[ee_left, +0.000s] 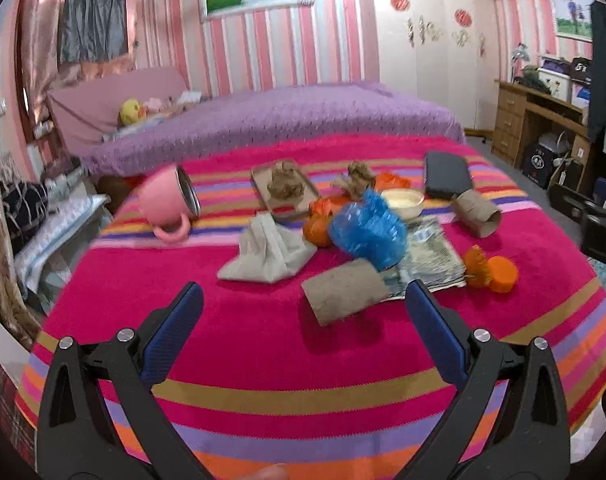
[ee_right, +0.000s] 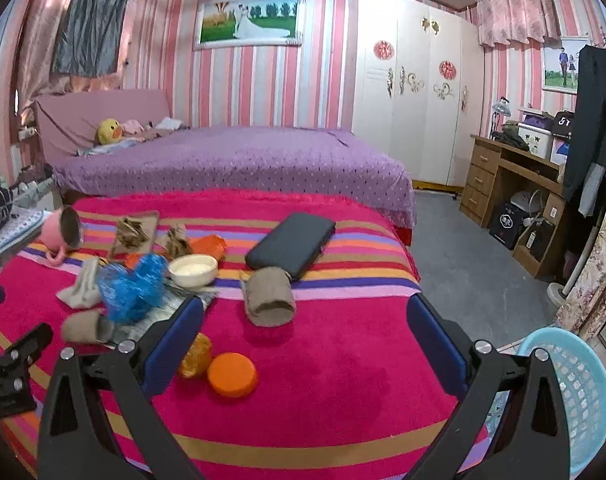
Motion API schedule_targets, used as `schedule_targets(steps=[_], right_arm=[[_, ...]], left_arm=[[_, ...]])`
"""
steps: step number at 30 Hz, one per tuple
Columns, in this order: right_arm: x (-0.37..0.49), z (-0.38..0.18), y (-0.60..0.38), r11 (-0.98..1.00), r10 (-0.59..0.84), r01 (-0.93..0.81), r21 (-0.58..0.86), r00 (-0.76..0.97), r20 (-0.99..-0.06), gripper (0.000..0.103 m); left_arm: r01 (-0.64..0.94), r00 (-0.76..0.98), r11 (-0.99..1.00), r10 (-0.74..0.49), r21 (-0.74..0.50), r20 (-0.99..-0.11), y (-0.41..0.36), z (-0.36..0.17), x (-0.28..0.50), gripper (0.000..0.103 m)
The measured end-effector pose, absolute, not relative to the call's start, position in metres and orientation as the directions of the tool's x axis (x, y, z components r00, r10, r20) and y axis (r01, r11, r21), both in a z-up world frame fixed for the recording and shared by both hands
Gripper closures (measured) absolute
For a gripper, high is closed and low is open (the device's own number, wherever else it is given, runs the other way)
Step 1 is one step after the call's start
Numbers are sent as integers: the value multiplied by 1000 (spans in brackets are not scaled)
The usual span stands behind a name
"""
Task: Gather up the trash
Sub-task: 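Grasp the brown paper roll with the left tool while the right tool grasps the orange cap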
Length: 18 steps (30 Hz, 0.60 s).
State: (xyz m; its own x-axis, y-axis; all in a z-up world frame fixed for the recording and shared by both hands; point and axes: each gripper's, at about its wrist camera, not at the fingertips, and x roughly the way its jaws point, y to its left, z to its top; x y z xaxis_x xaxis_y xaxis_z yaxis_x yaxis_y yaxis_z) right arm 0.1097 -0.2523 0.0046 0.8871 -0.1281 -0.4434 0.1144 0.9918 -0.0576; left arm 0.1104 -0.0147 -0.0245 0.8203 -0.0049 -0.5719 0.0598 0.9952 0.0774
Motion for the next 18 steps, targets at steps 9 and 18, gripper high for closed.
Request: schedule_targets(steps=[9, 18], right_arm=[[124, -18, -266, 988, -155, 121, -99, 837, -524, 4], [119, -31, -275, 997, -78, 71, -34, 821, -565, 4]], left_arm=[[41, 762, 999, -24, 11, -647, -22, -40, 148, 6], [76, 701, 997, -72, -26, -710, -25, -60, 164, 42]])
